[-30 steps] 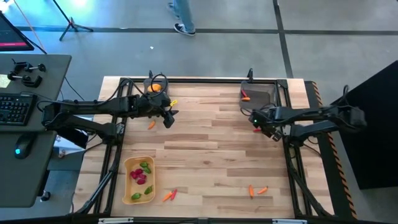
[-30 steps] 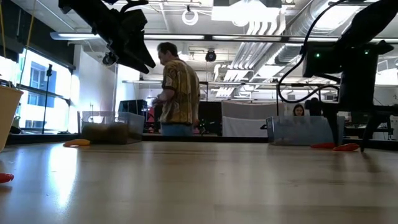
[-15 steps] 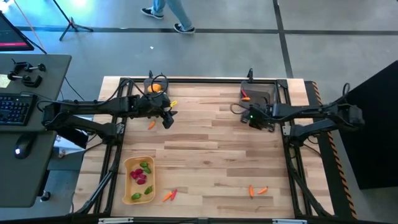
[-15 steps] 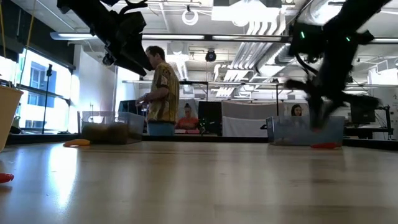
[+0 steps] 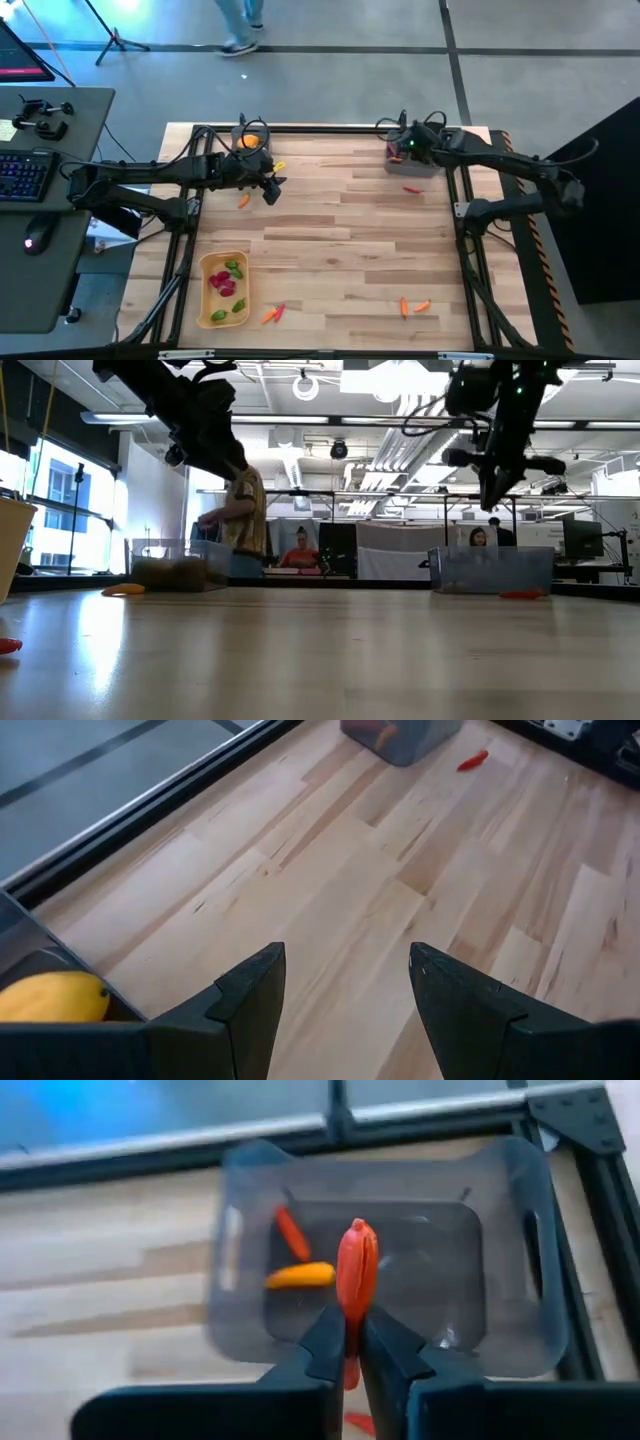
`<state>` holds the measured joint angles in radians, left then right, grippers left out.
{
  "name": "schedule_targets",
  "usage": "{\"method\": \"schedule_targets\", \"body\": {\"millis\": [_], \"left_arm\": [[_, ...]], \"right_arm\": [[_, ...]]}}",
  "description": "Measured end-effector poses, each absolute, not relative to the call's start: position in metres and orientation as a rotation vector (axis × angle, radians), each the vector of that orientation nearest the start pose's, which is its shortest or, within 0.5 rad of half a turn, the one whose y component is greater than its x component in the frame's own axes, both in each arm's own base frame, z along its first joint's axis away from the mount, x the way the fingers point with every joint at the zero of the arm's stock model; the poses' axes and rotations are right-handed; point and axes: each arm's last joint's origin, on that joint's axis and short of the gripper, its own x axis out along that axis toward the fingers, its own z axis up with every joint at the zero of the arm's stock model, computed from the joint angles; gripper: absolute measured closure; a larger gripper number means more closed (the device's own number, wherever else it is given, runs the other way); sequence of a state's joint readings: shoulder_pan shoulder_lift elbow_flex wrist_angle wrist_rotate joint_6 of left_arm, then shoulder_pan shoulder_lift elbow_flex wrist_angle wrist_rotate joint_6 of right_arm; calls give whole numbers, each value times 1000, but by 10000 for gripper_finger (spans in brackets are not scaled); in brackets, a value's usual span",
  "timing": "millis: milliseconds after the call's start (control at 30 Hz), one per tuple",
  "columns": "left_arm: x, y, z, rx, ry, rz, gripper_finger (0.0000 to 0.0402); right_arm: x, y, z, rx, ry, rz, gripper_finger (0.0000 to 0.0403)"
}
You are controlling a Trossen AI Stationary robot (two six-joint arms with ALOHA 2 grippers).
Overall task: Sort produce into baskets
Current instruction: Put the top right red chili into the right black bin, then put the top left yellow chili into the right black bin
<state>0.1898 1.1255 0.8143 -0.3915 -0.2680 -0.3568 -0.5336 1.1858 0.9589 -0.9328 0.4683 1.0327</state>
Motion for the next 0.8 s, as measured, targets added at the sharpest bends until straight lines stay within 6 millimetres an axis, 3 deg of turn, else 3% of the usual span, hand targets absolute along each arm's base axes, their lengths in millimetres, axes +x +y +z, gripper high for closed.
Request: {"method": "schedule_targets", "body": {"millis": [133,433,600,800], "left_arm": [[225,51,262,-337,618,567,202],[225,51,262,-351,616,571,202],[221,49,262,-385,668,539,202],[203,47,280,-465,845,595,202]], "right_arm": [[165,-138,254,891,658,-1385,352],[155,-159,252,894,633,-1329,202],[182,-161,267,975,451,-935,169],[227,-132,275,987,330,-701,167]]}}
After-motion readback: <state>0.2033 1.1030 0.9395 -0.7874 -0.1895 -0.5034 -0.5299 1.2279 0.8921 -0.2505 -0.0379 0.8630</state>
